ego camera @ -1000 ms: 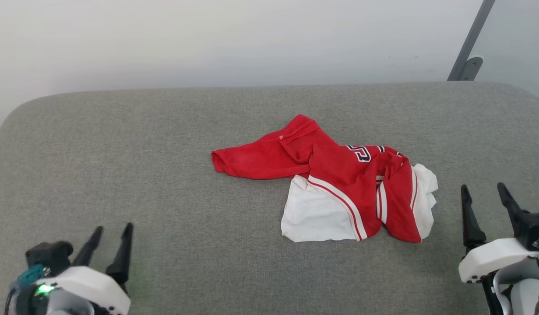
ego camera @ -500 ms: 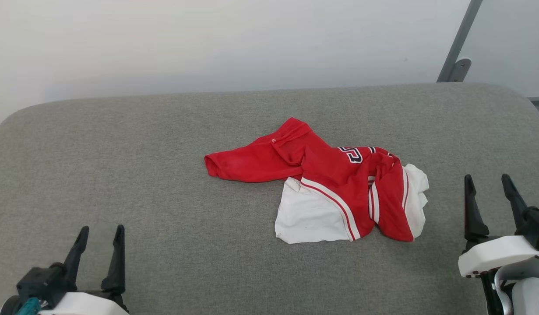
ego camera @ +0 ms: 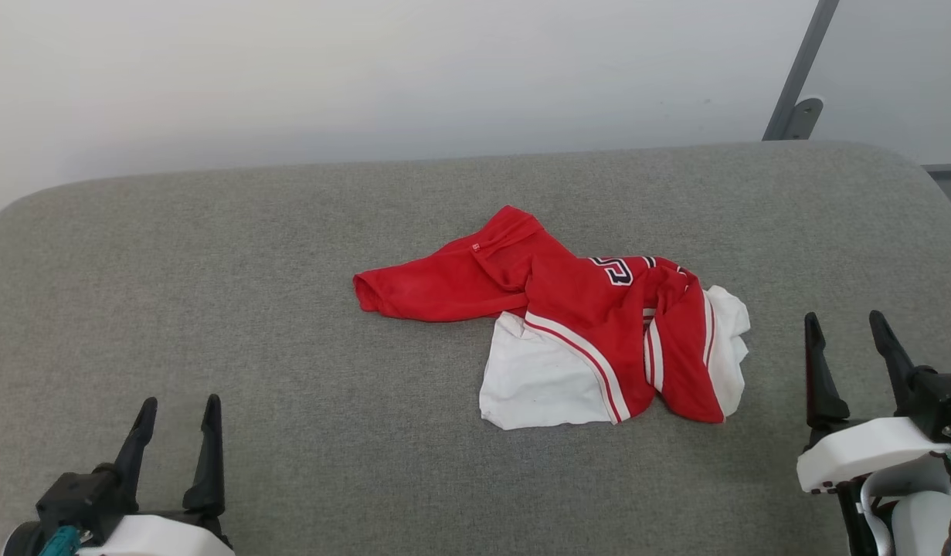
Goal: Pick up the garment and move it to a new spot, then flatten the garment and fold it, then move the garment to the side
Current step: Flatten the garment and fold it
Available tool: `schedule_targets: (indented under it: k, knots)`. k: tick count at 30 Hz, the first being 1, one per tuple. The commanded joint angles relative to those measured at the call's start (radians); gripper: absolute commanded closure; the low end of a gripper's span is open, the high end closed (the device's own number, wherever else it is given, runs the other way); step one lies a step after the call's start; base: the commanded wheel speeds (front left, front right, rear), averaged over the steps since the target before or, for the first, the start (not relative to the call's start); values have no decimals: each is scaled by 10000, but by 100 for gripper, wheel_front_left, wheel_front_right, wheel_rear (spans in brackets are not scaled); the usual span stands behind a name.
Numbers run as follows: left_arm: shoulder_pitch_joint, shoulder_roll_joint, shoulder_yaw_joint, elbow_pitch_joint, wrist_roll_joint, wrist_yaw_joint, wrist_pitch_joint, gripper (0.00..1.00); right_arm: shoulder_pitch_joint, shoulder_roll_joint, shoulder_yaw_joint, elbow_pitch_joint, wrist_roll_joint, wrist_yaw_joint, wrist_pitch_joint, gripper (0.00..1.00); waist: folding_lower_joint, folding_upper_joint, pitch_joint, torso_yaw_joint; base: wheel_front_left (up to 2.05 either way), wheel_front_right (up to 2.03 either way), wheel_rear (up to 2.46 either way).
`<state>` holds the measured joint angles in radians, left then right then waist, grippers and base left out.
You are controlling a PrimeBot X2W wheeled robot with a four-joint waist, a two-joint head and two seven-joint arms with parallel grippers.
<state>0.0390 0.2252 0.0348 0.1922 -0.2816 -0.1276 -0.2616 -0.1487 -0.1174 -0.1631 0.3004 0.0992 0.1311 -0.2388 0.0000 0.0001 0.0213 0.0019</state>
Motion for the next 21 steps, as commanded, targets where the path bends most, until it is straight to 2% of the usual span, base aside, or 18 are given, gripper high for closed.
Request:
schedule_targets:
  k: [1, 6, 11, 13, 15, 16, 18, 21]
  knots:
    - [-139, -18, 22, -44, 110, -25, -48, 0, 38, 47, 34, 18, 54, -7, 3, 0, 0, -1, -12, -7, 0, 0, 0]
    - [-534, 92, -658, -189, -232, -35, -48, 0, -40, 103, 154, 86, 98, -7, -14, 0, 0, -1, 95, -19, 0, 0, 0]
    - [-2021, 951, -2601, 58, -932, -37, 17, 0, -394, 204, 390, 107, 99, -7, -59, 0, 0, -1, 450, -144, 0, 0, 0]
    - [-2865, 1431, -3608, 251, -1469, -37, 456, 0, -529, 278, 517, 104, 80, -7, -91, 0, 0, -1, 630, -262, 0, 0, 0]
    - [-3636, 1755, -4512, 530, -2503, -27, 1367, 0, -695, 355, 671, 93, 66, -7, -123, 0, 0, -1, 834, -424, 0, 0, 0]
    - [-4401, 2279, -5686, 637, -3498, -29, 2664, 0, -846, 404, 810, 116, 116, -7, -166, 0, 0, -1, 1049, -619, 0, 0, 0]
    - [-5083, 2789, -6815, 658, -4582, -12, 4326, 0, -993, 459, 843, 157, 152, -7, -201, 0, 0, -1, 1270, -818, 0, 0, 0]
    - [-5975, 3351, -7926, 553, -6001, -9, 6180, 0, -1216, 552, 877, 202, 111, -7, -245, 0, 0, -1, 1635, -1130, 0, 0, 0]
